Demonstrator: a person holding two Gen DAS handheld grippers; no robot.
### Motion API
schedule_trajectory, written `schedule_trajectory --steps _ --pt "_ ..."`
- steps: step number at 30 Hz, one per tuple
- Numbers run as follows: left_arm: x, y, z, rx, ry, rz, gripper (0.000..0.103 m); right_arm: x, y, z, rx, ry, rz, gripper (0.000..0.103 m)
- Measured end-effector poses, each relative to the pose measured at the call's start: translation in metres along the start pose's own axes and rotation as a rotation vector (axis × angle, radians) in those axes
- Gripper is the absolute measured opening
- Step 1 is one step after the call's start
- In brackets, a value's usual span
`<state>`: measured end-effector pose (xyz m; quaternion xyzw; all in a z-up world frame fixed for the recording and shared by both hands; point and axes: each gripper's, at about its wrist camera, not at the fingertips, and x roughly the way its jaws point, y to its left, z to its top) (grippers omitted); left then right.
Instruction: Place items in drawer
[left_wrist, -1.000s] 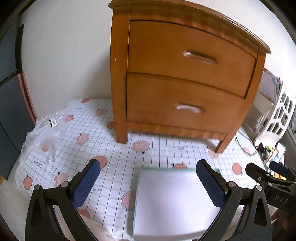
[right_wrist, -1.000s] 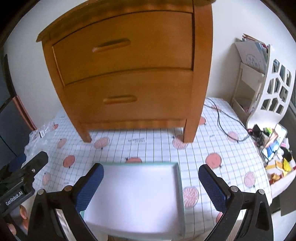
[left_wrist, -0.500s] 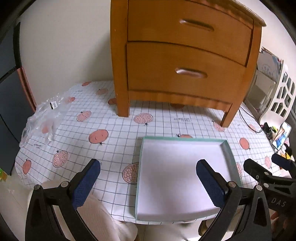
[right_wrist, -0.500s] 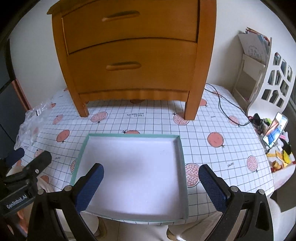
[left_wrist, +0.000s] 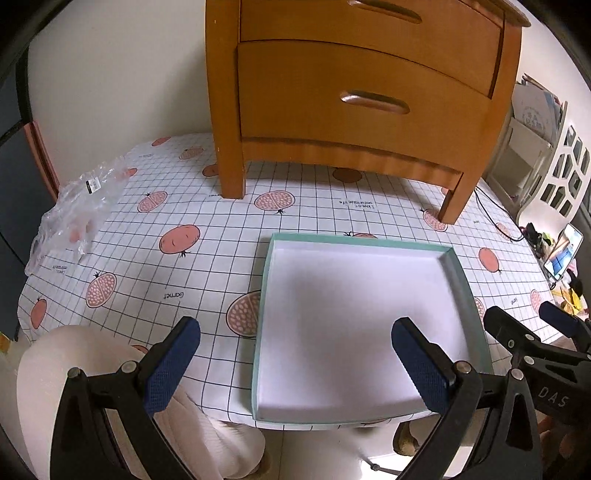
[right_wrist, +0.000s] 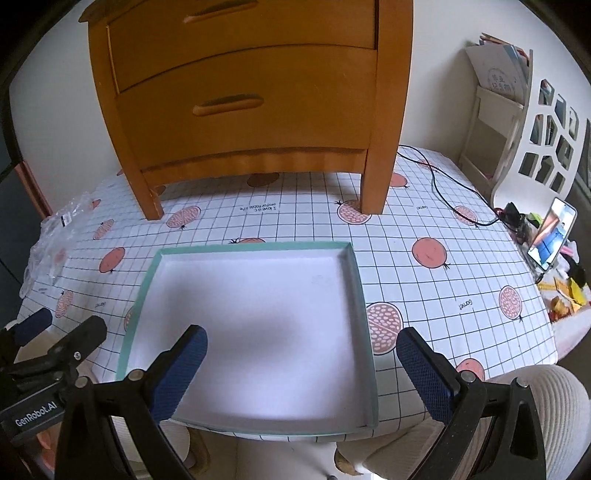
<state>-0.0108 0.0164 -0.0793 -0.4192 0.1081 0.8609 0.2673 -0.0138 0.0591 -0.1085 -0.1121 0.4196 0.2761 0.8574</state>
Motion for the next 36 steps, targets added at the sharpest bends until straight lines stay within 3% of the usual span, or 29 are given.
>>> schedule_trajectory --steps 15,36 --pt "-0.008 -0.010 -0.006 0.053 -0.023 0.026 0.103 -0.002 -0.003 -0.007 -0.018 -0.033 -0.009 0.103" --pt "-0.009 -0.009 -0.006 0.045 -0.029 0.029 0.103 -0.002 -0.005 -0.009 -0.013 -0.035 -0.019 0.103"
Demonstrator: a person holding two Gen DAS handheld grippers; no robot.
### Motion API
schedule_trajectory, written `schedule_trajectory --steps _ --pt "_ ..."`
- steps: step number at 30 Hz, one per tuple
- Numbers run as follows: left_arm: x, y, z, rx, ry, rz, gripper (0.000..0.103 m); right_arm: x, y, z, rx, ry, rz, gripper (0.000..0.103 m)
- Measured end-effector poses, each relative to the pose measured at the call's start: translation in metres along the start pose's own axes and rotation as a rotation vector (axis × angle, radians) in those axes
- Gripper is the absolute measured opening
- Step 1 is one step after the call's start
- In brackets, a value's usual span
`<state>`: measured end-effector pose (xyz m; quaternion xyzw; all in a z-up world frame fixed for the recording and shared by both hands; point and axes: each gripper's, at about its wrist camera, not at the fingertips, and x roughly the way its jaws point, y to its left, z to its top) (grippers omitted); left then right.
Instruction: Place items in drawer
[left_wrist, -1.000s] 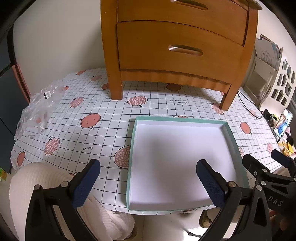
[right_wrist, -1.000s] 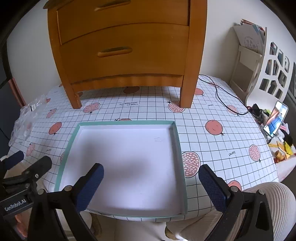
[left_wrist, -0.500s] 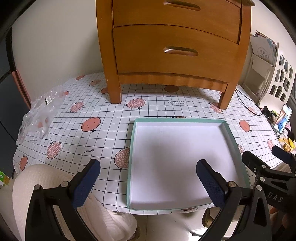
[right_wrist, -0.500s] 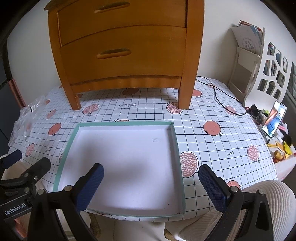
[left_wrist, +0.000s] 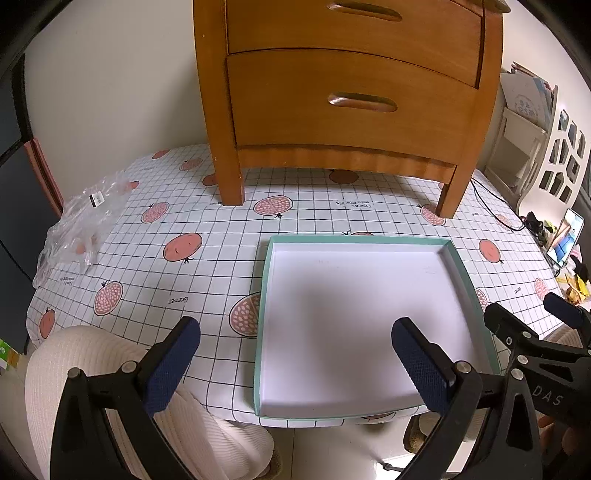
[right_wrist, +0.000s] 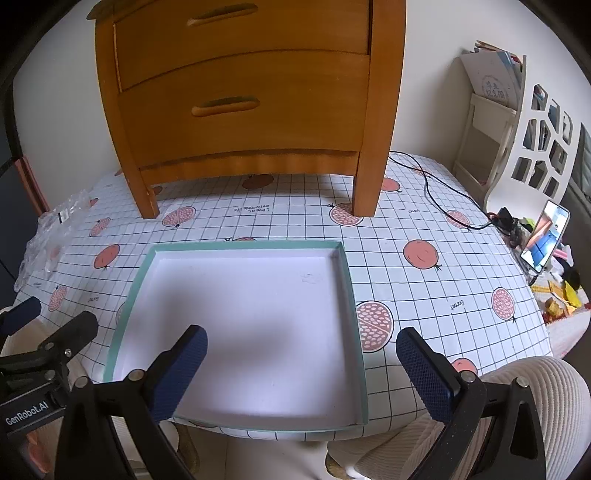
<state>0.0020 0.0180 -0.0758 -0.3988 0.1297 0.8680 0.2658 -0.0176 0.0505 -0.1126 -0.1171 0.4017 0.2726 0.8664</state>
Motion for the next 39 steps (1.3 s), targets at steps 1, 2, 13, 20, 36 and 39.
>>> schedule_trajectory --steps 1,2,13,20,36,39 --pt "0.0001 0.0003 0.0001 -0.002 0.000 -0.001 0.103 -0.0002 0.0000 -0.0001 0.000 -0.001 0.000 0.103" --pt "0.0001 0.0003 0.0001 -0.004 -0.001 -0.001 0.103 -0.0001 -0.0001 -0.0001 0.000 -0.001 -0.001 0.103" --pt "0.0010 -0.0002 0.0006 0.005 0.002 -0.003 0.103 -0.0002 0.0016 -0.0010 0.000 0.002 -0.005 0.103" --pt "0.0019 -0.0007 0.0005 0.002 0.008 0.002 0.103 -0.0004 0.0014 -0.0012 -0.001 0.002 -0.005 0.103" --pt "0.0030 0.0001 0.0003 0.005 0.015 0.008 0.103 -0.0002 0.0013 -0.0016 -0.002 0.001 -0.005 0.103" --pt "0.0028 -0.0001 -0.0001 0.003 0.014 0.009 0.103 -0.0004 0.0013 -0.0017 -0.002 0.001 -0.006 0.103"
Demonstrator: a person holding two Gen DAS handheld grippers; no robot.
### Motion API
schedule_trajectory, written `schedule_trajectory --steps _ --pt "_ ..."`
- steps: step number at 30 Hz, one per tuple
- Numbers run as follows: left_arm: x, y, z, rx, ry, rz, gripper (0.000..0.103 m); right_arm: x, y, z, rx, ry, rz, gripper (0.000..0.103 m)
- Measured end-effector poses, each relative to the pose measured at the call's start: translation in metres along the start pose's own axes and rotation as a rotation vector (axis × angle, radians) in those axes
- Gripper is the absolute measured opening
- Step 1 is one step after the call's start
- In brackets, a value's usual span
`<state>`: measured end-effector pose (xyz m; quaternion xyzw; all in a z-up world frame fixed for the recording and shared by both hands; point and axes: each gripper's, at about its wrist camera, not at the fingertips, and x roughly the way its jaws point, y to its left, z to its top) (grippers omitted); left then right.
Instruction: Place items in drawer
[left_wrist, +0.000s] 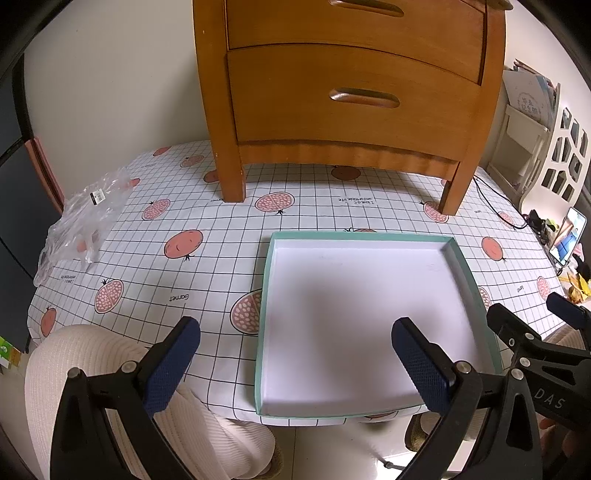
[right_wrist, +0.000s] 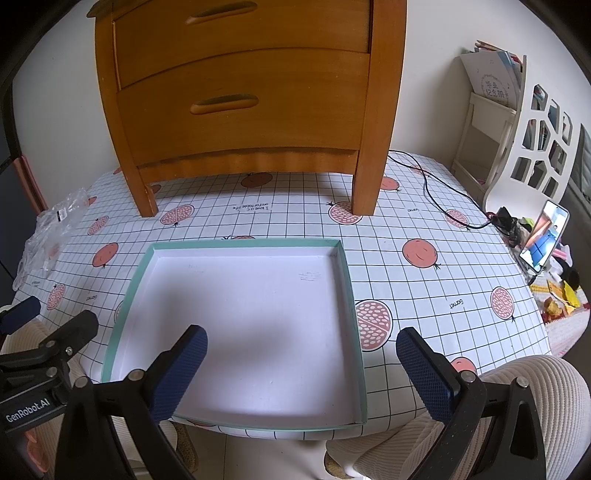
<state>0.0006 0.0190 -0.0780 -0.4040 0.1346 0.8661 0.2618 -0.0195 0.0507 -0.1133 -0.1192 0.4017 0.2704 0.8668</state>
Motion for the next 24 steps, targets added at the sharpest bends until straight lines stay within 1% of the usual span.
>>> schedule_trajectory --steps 24 --pt "-0.0039 0.0028 -0.0006 -0.013 -0.021 -0.011 0.103 0.0003 0.0003 -0.0004 -0.001 0.001 -0.001 0.103"
